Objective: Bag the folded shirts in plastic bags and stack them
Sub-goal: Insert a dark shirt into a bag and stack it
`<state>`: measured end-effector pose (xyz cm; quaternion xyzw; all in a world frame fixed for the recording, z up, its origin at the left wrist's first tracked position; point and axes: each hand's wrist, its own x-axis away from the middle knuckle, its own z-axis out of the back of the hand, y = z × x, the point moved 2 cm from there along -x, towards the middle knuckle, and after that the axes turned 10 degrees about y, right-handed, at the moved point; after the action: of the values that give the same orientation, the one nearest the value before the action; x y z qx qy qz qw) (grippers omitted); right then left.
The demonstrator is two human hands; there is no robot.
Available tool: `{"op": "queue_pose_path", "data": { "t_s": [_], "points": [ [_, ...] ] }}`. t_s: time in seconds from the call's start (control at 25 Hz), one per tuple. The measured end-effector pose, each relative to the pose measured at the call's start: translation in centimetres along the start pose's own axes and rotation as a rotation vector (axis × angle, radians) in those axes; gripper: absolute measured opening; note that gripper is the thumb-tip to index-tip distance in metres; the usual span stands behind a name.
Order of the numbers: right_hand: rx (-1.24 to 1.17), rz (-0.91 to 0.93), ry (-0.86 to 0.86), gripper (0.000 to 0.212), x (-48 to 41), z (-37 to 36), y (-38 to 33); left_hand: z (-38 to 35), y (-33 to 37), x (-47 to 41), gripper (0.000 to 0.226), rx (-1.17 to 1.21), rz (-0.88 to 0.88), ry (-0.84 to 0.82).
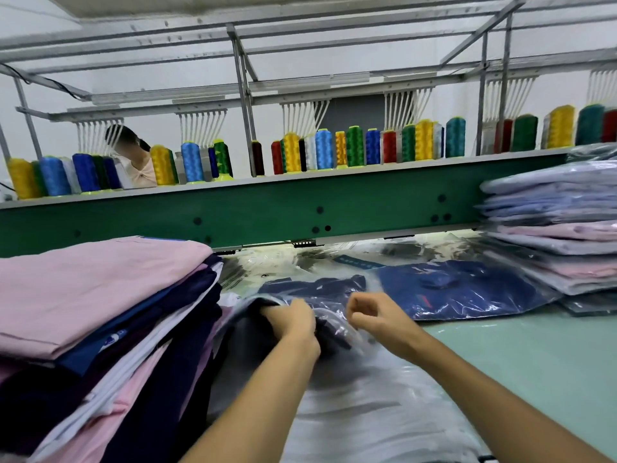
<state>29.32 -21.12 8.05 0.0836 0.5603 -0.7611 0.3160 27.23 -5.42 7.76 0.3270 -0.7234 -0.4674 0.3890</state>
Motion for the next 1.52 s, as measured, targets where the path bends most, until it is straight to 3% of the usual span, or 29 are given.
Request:
{"op": "queue_pose_path", "data": {
  "t_s": [0.16,0.28,0.48,0.56,0.64,0.76,0.88,1.0,1.28,1.44,1.52],
  "points": [
    [0.001,-0.103,0.335,0.009,-1.4,-1.1,1.0,-0.9,4.0,-0.8,0.056,-0.027,-0.234,-0.049],
    [0.028,-0.285,0.432,0.007,-3.2,-0.8,2.3,-1.7,7.3,-0.9,0.054,-0.052,-0.302,-0.158],
    [0.139,-0.464,0.25,0.024,-7.2,0.9,3.4,-3.5,13.6,-0.3,0.033,-0.143,-0.364,-0.301],
    [0.166,-0.543,0.133,0.03,-8.1,1.5,3.5,-4.4,15.9,0.1,0.035,-0.163,-0.374,-0.375],
    [0.027,-0.624,0.075,0.038,-8.8,1.3,4.0,-5.2,17.5,0.3,0.047,-0.126,-0.381,-0.437],
    [-0.29,-0.724,-0.041,0.047,-8.9,0.3,4.0,-6.3,19.1,1.0,0.032,-0.073,-0.405,-0.495],
    [-0.383,-0.744,-0.116,0.036,-8.3,-0.6,3.4,-7.5,19.3,1.4,0.031,-0.079,-0.417,-0.553],
    [-0.483,-0.727,-0.04,0.039,-8.2,0.0,3.3,-8.9,18.8,1.5,0.036,-0.069,-0.429,-0.583],
    [-0.41,-0.703,-0.042,0.032,-8.3,2.0,4.8,-12.9,19.2,2.3,0.03,-0.065,-0.467,-0.604],
    [-0.241,-0.544,0.199,0.017,-10.7,7.0,6.9,-15.6,19.5,2.8,0.031,-0.046,-0.464,-0.615],
    [-0.138,-0.539,0.295,0.032,-12.3,10.7,9.1,-16.9,18.3,2.1,0.029,-0.074,-0.482,-0.606]
  ]
}}
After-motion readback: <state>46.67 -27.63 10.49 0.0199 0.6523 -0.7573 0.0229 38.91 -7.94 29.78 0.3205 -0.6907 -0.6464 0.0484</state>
